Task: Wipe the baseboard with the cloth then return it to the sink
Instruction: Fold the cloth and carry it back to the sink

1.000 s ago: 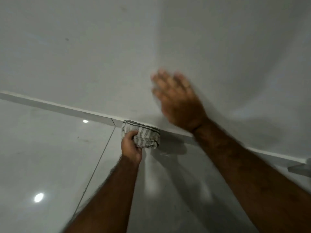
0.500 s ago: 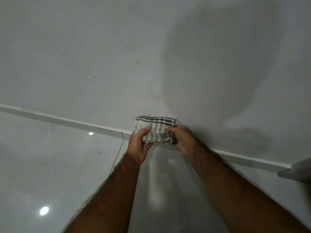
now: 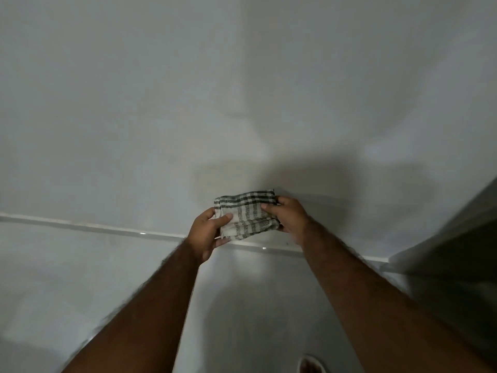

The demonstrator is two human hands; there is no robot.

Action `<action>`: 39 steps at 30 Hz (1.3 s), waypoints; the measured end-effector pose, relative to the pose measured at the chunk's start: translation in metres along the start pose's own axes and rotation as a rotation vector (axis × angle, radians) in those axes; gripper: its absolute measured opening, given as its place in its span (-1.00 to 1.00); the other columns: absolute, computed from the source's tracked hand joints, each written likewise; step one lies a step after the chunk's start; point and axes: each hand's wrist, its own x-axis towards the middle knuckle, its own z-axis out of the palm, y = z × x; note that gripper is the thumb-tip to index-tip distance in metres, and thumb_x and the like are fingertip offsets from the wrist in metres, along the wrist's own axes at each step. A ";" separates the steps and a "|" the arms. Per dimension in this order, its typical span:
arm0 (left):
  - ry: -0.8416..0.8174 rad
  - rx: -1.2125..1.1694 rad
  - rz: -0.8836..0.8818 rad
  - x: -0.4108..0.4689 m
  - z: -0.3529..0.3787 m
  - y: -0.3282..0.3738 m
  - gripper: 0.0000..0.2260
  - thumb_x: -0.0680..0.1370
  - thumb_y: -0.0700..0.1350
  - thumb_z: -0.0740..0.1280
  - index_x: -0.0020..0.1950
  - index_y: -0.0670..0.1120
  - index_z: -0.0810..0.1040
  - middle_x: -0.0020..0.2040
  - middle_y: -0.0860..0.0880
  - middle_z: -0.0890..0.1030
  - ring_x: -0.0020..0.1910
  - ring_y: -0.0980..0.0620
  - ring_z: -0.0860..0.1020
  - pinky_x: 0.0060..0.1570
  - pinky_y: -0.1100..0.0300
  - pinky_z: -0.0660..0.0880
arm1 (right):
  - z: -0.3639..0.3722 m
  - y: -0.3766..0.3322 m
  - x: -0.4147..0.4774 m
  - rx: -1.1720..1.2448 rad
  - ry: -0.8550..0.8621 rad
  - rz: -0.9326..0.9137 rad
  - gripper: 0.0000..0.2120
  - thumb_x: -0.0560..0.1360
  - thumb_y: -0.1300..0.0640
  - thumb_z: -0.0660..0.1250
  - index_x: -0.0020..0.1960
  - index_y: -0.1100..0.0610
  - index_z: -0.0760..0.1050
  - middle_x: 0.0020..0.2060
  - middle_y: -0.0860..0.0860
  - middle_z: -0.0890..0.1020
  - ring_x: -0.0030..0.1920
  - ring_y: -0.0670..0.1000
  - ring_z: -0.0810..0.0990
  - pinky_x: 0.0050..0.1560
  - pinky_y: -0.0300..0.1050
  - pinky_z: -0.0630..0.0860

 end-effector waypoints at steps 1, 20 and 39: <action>-0.017 0.005 0.001 -0.015 0.007 0.021 -0.68 0.57 -0.20 0.44 0.32 -0.12 0.60 0.23 -0.16 0.71 0.05 -0.11 0.71 0.15 -0.08 0.65 | -0.004 -0.022 -0.016 0.006 0.011 -0.001 -0.88 0.66 0.26 0.45 0.16 0.10 0.65 0.06 0.09 0.75 -0.15 -0.03 0.71 -0.14 -0.18 0.65; -0.453 0.364 0.128 -0.245 0.232 0.303 -0.72 0.61 -0.15 0.42 0.32 -0.11 0.60 0.26 -0.16 0.70 0.22 -0.16 0.68 0.08 -0.05 0.68 | -0.169 -0.277 -0.326 0.119 0.371 -0.135 -0.77 0.58 0.36 0.42 0.06 0.04 0.61 0.02 0.15 0.72 -0.10 0.08 0.69 -0.14 -0.04 0.68; -0.691 1.507 0.741 -0.232 0.547 0.203 -0.63 0.59 0.06 0.38 0.32 -0.11 0.54 0.25 -0.17 0.64 0.24 -0.17 0.58 0.15 0.09 0.49 | -0.393 -0.159 -0.378 -0.245 0.705 0.341 -0.72 0.48 0.18 0.62 0.08 0.29 0.63 -0.09 0.12 0.76 -0.17 0.06 0.78 -0.13 -0.15 0.76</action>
